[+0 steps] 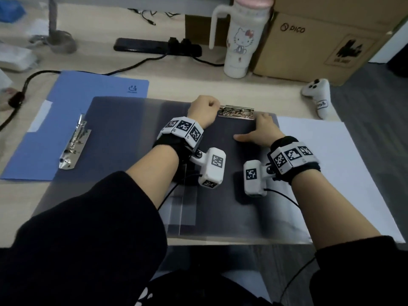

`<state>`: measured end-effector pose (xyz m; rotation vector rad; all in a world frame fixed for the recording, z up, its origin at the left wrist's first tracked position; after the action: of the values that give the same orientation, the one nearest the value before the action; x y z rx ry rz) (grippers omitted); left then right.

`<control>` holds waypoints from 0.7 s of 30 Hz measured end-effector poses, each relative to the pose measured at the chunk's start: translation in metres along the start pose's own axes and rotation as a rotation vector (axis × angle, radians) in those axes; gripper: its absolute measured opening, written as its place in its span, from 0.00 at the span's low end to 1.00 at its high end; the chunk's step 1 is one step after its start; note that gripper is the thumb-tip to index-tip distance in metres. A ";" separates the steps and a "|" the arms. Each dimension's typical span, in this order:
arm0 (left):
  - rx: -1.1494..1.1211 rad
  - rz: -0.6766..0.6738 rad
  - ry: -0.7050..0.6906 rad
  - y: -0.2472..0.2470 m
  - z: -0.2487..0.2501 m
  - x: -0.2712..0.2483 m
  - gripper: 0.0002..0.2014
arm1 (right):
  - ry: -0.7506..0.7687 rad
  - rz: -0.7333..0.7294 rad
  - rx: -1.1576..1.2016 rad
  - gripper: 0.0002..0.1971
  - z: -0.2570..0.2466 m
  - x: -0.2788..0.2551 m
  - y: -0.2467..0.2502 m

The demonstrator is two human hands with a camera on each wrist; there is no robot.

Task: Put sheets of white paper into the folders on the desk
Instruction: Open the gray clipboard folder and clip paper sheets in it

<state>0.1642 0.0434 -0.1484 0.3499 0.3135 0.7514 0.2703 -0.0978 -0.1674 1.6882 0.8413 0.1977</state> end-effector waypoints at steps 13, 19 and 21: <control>0.029 0.202 0.086 0.012 -0.005 0.030 0.08 | 0.001 -0.060 -0.061 0.56 0.006 -0.003 -0.018; 0.256 0.172 0.001 0.007 0.006 0.037 0.15 | 0.003 -0.065 -0.067 0.56 0.006 -0.003 -0.020; 0.300 0.156 -0.003 0.006 0.006 0.037 0.15 | 0.001 -0.067 -0.065 0.56 0.006 -0.003 -0.020</control>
<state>0.1890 0.0725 -0.1462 0.6646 0.4008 0.8581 0.2626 -0.1030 -0.1860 1.5966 0.8823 0.1781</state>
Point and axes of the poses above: each hand's wrist, its own x-axis towards the middle knuckle, its own y-axis out of the back of the hand, z = x × y, the point moved 10 cm from there along x, towards the middle knuckle, and after that the axes turned 5 degrees about -x, right-handed, at the moved point
